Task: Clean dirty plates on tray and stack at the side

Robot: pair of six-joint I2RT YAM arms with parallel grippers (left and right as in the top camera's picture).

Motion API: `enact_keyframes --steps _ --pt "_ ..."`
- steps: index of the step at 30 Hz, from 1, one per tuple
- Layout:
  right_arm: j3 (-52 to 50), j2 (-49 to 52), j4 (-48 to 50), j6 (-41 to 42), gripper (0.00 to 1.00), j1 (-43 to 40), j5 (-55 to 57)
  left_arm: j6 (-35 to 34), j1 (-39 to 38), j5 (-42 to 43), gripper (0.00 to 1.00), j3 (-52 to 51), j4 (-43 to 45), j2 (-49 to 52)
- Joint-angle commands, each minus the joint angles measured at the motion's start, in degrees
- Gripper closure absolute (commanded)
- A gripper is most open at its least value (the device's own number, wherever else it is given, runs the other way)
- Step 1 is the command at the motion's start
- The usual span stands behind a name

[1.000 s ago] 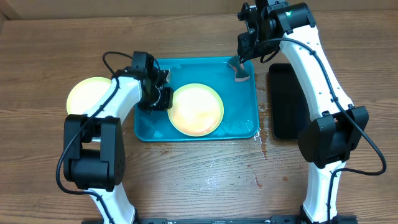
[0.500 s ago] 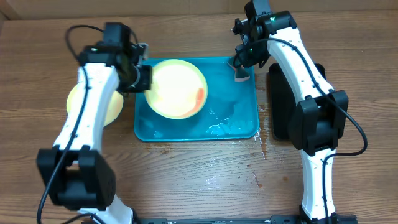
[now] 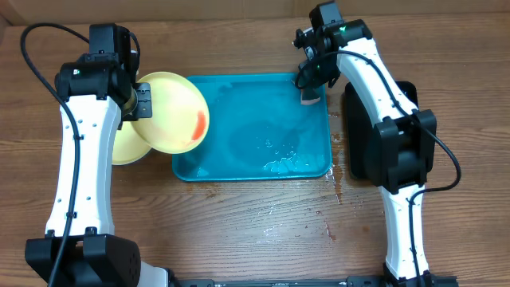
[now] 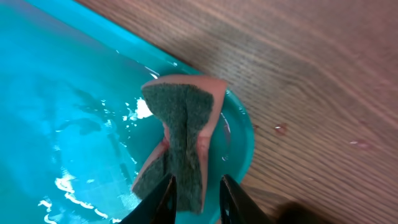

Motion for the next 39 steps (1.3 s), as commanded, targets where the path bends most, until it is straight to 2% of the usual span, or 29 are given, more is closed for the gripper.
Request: enact_keyframes --steps 1,6,14,20,23,31,39 --pt "0.3 1.4 -0.1 -0.2 0.75 0.1 0.2 -2.0 -0.2 -5.5 0.96 1.6 -0.1 -1.2" --pt "0.3 1.9 -0.4 -0.1 0.76 0.1 0.2 -7.5 -3.7 -16.3 0.96 1.6 -0.1 -1.2" --pt "0.3 2.0 -0.1 0.1 0.76 0.1 -0.1 -15.7 -15.2 -35.5 0.96 1.6 0.1 -1.1" --pt "0.3 2.2 0.6 -0.2 0.76 0.1 -0.5 -16.0 -20.9 -38.3 0.96 1.5 2.6 -0.9" --pt "0.3 2.2 1.4 -0.6 0.73 0.2 -0.7 -18.7 -22.4 -39.5 0.96 1.5 2.8 -0.9" --pt "0.3 2.2 2.5 -0.4 0.7 0.1 -4.5 -18.9 -23.0 -39.7 0.96 1.5 2.9 -0.9" --pt "0.3 4.7 4.1 4.2 0.69 0.1 -3.3 -18.9 -23.0 -39.2 0.96 1.5 3.1 -0.9"
